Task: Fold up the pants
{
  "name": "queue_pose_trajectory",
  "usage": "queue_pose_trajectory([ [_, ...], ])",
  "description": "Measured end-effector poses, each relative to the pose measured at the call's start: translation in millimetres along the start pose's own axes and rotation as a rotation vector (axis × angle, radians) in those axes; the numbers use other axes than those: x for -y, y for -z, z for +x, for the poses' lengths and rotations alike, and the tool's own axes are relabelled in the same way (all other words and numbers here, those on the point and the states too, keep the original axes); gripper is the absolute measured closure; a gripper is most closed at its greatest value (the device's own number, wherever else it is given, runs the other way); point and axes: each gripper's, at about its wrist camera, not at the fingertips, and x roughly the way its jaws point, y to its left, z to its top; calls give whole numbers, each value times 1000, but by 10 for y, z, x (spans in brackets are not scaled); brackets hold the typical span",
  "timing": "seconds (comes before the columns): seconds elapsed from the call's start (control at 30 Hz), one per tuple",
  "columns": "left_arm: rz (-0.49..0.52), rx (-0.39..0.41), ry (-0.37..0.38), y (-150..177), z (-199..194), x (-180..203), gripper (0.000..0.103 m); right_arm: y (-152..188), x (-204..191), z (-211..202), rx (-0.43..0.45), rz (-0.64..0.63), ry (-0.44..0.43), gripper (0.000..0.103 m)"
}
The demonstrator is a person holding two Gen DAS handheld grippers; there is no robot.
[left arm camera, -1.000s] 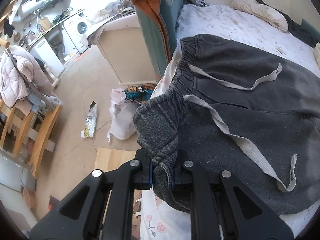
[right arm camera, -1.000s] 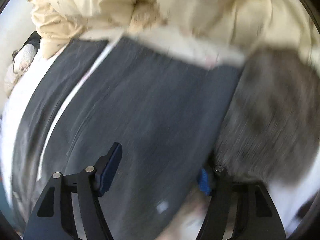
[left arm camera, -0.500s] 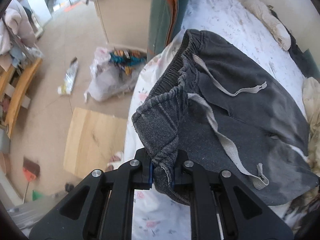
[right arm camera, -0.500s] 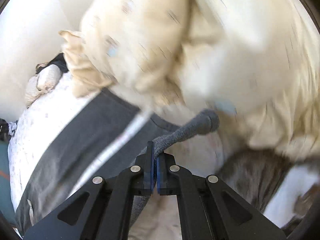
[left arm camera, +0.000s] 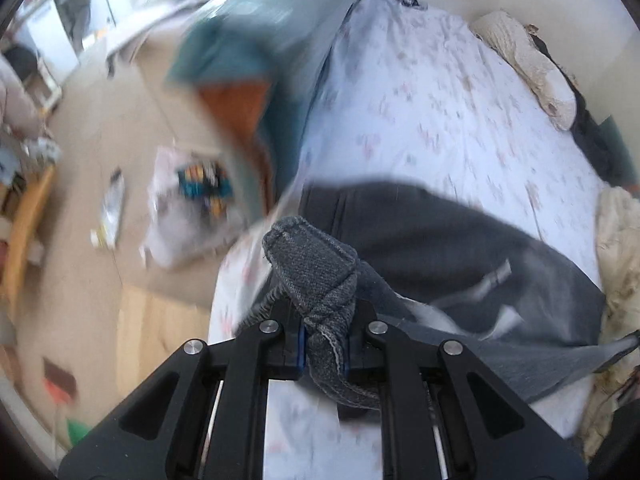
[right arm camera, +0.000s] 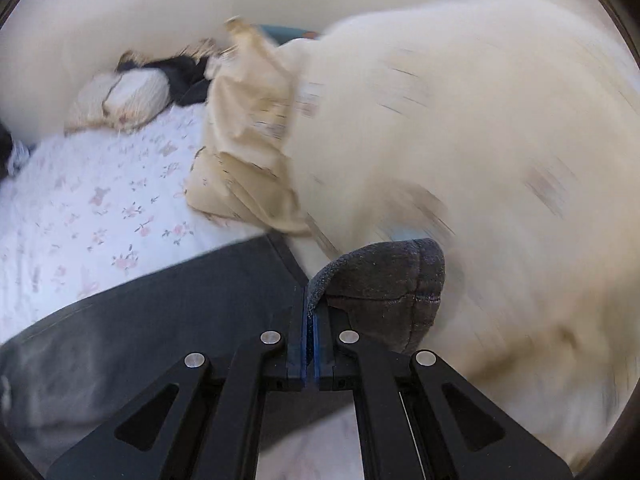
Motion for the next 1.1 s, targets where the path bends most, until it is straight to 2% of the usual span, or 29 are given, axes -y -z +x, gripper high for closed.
queue_pose_trajectory([
  [0.13, 151, 58, -129, -445, 383, 487, 93, -397, -527, 582, -6, -119, 70, 103],
  [0.2, 194, 67, -185, -606, 647, 636, 92, -497, -768, 924, -49, -173, 93, 103],
  [0.27, 217, 60, -216, -696, 846, 694, 87, -502, -948, 1199, -99, -221, 94, 102],
  [0.4, 215, 76, -243, -754, 1088, 751, 85, -440, -1181, 1420, -93, -310, 132, 102],
  [0.43, 215, 80, -240, -759, 1115, 756, 83, -408, -1190, 1492, -117, -312, 134, 96],
  [0.47, 222, 72, -237, -766, 1143, 758, 76, -377, -1191, 1586, -157, -323, 162, 75],
  [0.5, 228, 84, -253, -777, 1142, 763, 57, -342, -1180, 1640, -181, -344, 204, 62],
  [0.53, 231, 103, -267, -794, 1117, 762, 45, -320, -1160, 1628, -164, -367, 238, 41],
  [0.57, 224, 139, -276, -819, 1057, 739, 27, -320, -1134, 1571, -129, -381, 263, 31],
  [0.6, 213, 159, -256, -843, 1019, 723, 26, -334, -1081, 1475, -88, -375, 262, 28],
  [0.7, 221, 113, -244, -866, 1038, 760, 25, -368, -964, 1227, -43, -307, 182, 25],
  [0.73, 215, 138, -237, -807, 965, 807, 25, -350, -985, 1110, -23, -289, 132, 25],
  [0.8, 212, 203, -205, -594, 791, 938, 25, -222, -1165, 867, 11, -299, -34, 25],
  [0.87, 290, 305, -178, -263, 639, 1175, 25, -3, -1475, 644, 12, -345, -217, 26],
  [0.9, 345, 347, -173, -91, 613, 1317, 21, 115, -1640, 544, 11, -364, -292, 26],
  [0.93, 400, 348, -129, 73, 656, 1462, 19, 276, -1868, 447, -7, -382, -386, 27],
  [0.97, 444, 296, -70, 142, 754, 1563, 19, 359, -2045, 436, -20, -381, -420, 27],
  [1.0, 482, 216, -6, 197, 901, 1650, 23, 490, -2256, 417, -51, -367, -453, 27],
  [1.03, 510, 167, -6, 228, 1063, 1727, 29, 568, -2399, 424, -75, -351, -484, 27],
  [1.07, 531, 145, -40, 227, 1185, 1775, 37, 670, -2593, 446, -109, -338, -536, 28],
  [1.1, 547, 119, -84, 186, 1329, 1811, 37, 761, -2795, 482, -134, -348, -561, 29],
])
